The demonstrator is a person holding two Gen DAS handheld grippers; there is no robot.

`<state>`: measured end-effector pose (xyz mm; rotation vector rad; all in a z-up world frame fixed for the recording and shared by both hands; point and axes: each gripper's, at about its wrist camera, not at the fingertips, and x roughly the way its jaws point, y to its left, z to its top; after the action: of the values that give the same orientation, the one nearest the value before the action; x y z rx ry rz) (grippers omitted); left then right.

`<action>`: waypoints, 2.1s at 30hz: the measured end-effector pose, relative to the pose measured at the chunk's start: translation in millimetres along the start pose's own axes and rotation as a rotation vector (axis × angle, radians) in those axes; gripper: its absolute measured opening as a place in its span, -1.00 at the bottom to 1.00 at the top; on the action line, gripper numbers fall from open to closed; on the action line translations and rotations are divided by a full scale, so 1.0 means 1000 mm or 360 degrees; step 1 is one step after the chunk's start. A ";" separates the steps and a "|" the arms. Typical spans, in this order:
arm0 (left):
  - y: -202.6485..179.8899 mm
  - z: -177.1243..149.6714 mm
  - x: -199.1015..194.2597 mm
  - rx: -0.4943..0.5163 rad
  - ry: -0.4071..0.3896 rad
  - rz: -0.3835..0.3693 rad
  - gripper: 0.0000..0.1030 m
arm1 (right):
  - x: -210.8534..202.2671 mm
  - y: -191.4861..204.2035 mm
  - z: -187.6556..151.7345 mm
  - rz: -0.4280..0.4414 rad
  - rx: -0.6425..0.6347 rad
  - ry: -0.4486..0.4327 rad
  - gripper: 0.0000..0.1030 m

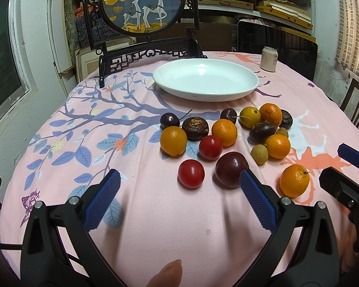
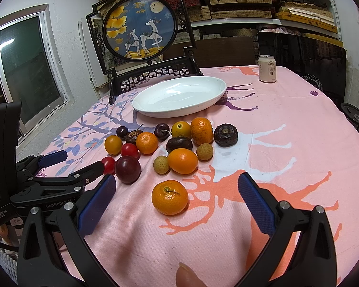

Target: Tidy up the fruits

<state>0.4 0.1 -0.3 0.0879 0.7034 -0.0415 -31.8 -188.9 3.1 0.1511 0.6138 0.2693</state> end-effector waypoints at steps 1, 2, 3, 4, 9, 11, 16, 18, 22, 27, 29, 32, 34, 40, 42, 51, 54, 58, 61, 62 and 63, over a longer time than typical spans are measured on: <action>0.000 0.000 0.000 0.0000 0.0001 0.0000 0.96 | 0.000 -0.001 0.000 0.0000 0.0000 0.0001 0.97; 0.000 0.000 0.000 0.0000 0.0002 0.0001 0.96 | 0.000 -0.001 0.000 0.0001 0.0001 0.0002 0.97; 0.000 0.000 0.000 0.0000 0.0005 0.0003 0.96 | 0.000 -0.001 0.000 0.0002 0.0002 0.0002 0.97; -0.001 0.000 0.000 -0.0003 0.0012 0.0005 0.96 | 0.000 -0.002 0.000 0.0004 0.0004 0.0004 0.97; 0.001 -0.003 0.023 -0.0035 0.0161 -0.0033 0.96 | 0.021 -0.011 -0.001 0.0019 0.0061 0.0164 0.97; 0.007 -0.005 0.030 -0.0037 0.0242 -0.0070 0.96 | 0.023 -0.020 -0.003 0.0015 0.0047 0.0280 0.97; 0.014 -0.009 0.048 -0.0043 0.0405 -0.0103 0.96 | 0.030 -0.026 -0.006 -0.0188 -0.0171 0.0385 0.97; 0.013 -0.010 0.052 -0.0012 0.0447 -0.0094 0.96 | 0.033 -0.033 -0.008 -0.0227 -0.0207 0.0431 0.97; 0.008 -0.010 0.052 0.0098 0.0435 -0.0097 0.96 | 0.039 -0.042 -0.013 -0.0201 -0.0209 0.0546 0.97; 0.013 -0.011 0.052 0.0164 0.0403 -0.0198 0.96 | 0.043 -0.045 -0.015 -0.0196 -0.0273 0.0585 0.97; 0.013 -0.011 0.052 0.0167 0.0400 -0.0199 0.96 | 0.043 -0.045 -0.015 -0.0194 -0.0285 0.0597 0.97; 0.010 -0.007 0.053 0.0202 0.0395 -0.0207 0.96 | 0.044 -0.045 -0.014 -0.0195 -0.0288 0.0609 0.97; 0.008 -0.004 0.055 0.0237 0.0381 -0.0249 0.94 | 0.046 -0.046 -0.011 -0.0196 -0.0281 0.0600 0.97; 0.007 0.005 0.056 0.0262 0.0344 -0.0359 0.07 | 0.041 -0.032 0.000 0.0018 -0.0303 0.0462 0.76; 0.005 0.007 0.055 0.0292 0.0326 -0.0367 -0.09 | 0.043 -0.029 0.003 0.0127 -0.0270 0.0456 0.60; 0.001 0.011 0.061 0.0299 0.0322 -0.0435 -0.42 | 0.051 -0.012 0.008 0.0347 -0.0229 0.0478 0.24; -0.001 0.011 0.059 0.0317 0.0321 -0.0448 -0.42 | 0.051 -0.008 0.007 0.0396 -0.0227 0.0493 0.18; 0.000 0.010 0.058 0.0306 0.0320 -0.0473 -0.42 | 0.051 -0.001 0.008 0.0467 -0.0231 0.0489 0.18; 0.002 0.010 0.057 0.0291 0.0318 -0.0483 -0.43 | 0.058 0.006 0.007 0.0470 -0.0254 0.0512 0.05; 0.003 0.010 0.056 0.0280 0.0315 -0.0486 -0.43 | 0.062 0.007 0.007 0.0450 -0.0261 0.0527 -0.09; 0.004 0.010 0.056 0.0274 0.0313 -0.0488 -0.43 | 0.064 0.006 0.007 0.0456 -0.0248 0.0544 -0.17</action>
<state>49.9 2.8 -28.8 0.1501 0.9045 -0.3919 21.2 -164.9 -25.2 0.0414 0.9080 0.6269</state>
